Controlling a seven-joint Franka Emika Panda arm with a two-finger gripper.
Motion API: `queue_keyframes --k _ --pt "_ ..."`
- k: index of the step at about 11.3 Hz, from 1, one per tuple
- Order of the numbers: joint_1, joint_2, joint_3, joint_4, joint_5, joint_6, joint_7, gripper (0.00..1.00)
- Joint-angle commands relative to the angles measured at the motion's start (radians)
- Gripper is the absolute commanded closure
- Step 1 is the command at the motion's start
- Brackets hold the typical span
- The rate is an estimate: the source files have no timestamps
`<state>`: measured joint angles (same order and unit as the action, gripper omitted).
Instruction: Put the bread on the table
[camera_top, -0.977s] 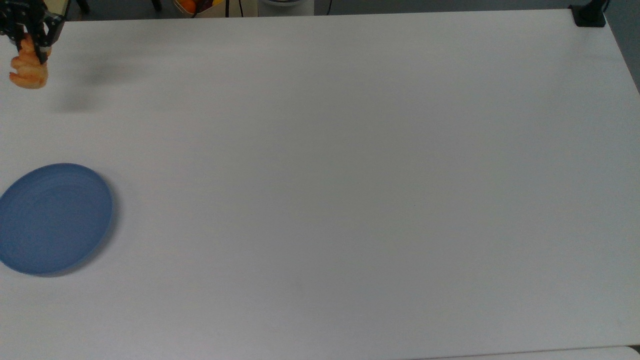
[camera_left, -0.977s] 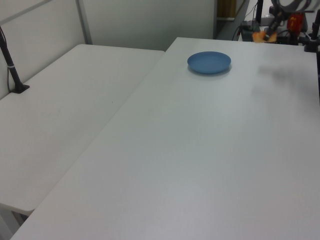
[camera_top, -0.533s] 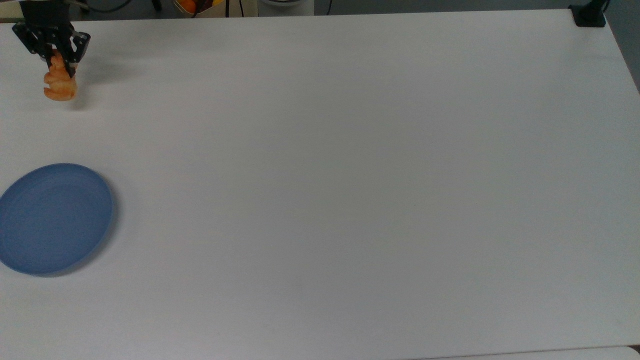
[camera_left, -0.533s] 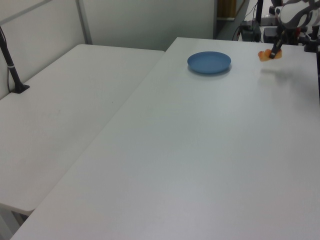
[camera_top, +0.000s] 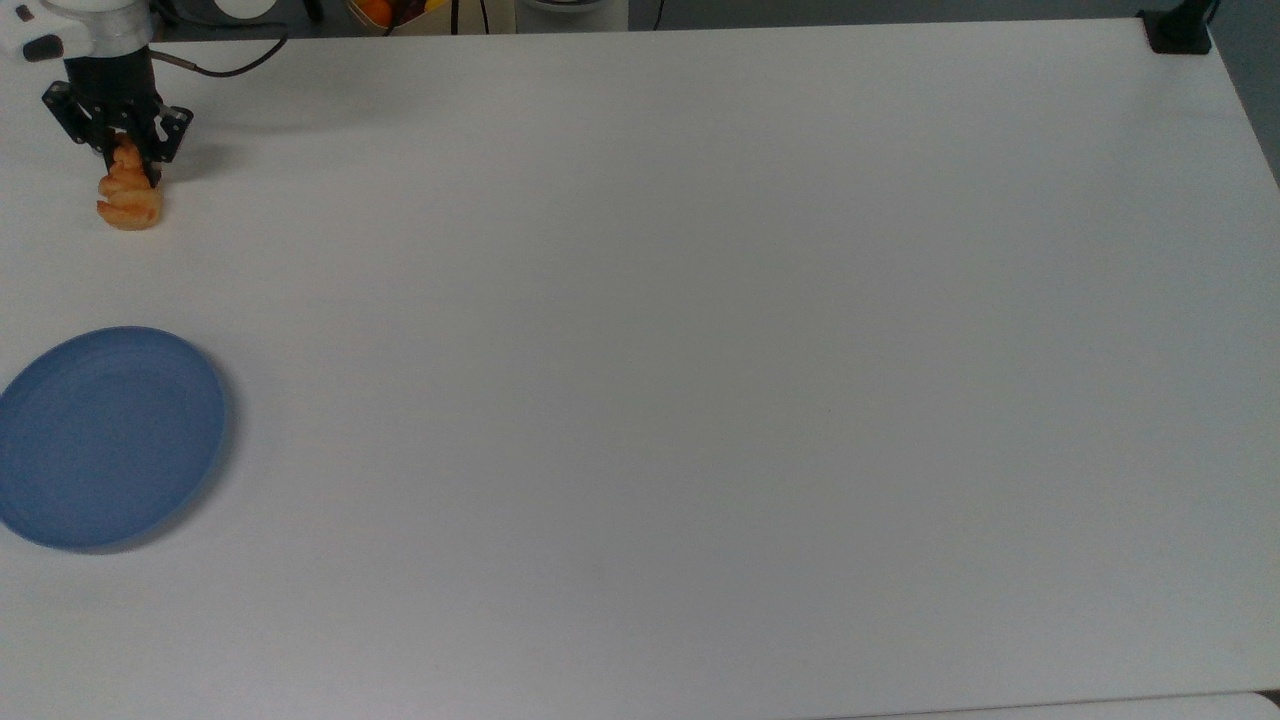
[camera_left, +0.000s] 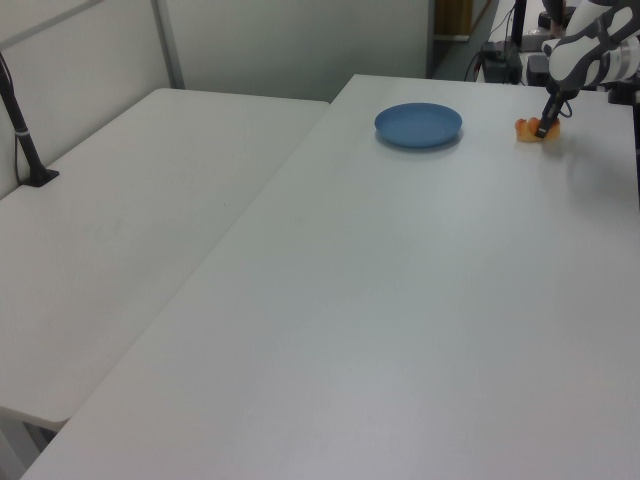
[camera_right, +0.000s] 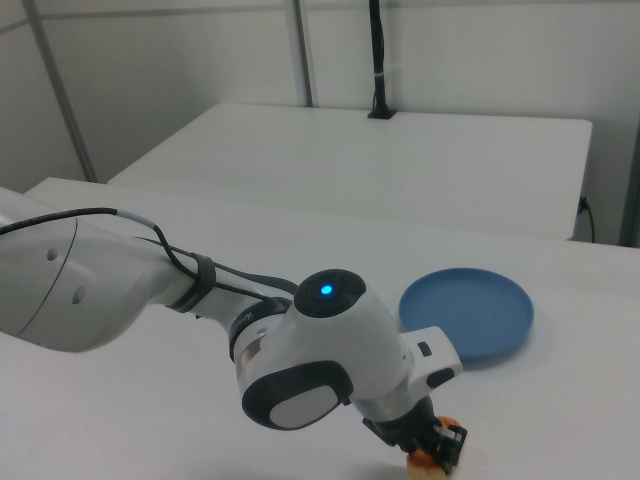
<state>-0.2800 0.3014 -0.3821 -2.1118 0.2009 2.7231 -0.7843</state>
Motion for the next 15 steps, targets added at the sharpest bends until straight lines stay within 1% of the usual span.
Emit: queue_keyframes --k 1,2,6,7,8,9,10,11,12,13,14,15 --pt "0.007 -0.007 -0.012 -0.010 0.023 -0.002 -0.084 0.14" --pt "0.005 -0.007 -0.012 -0.010 0.023 -0.003 -0.092 0.00" --pt "0.005 -0.010 -0.012 0.001 0.023 -0.031 -0.081 0.00" --pt "0.007 -0.028 -0.012 0.004 0.023 -0.057 -0.078 0.00" --pt "0.012 -0.066 -0.012 0.006 0.026 -0.087 -0.035 0.00" --pt "0.024 -0.094 -0.006 0.024 0.026 -0.124 0.061 0.00" --pt "0.059 -0.105 -0.001 0.070 0.023 -0.164 0.185 0.00" --pt "0.088 -0.108 0.003 0.143 0.009 -0.242 0.304 0.00" --pt "0.108 -0.116 0.012 0.247 -0.001 -0.384 0.407 0.00" --pt "0.129 -0.119 0.022 0.339 -0.053 -0.536 0.478 0.00" --pt "0.149 -0.139 0.032 0.404 -0.107 -0.665 0.546 0.00" --pt "0.172 -0.172 0.064 0.427 -0.126 -0.743 0.601 0.00"
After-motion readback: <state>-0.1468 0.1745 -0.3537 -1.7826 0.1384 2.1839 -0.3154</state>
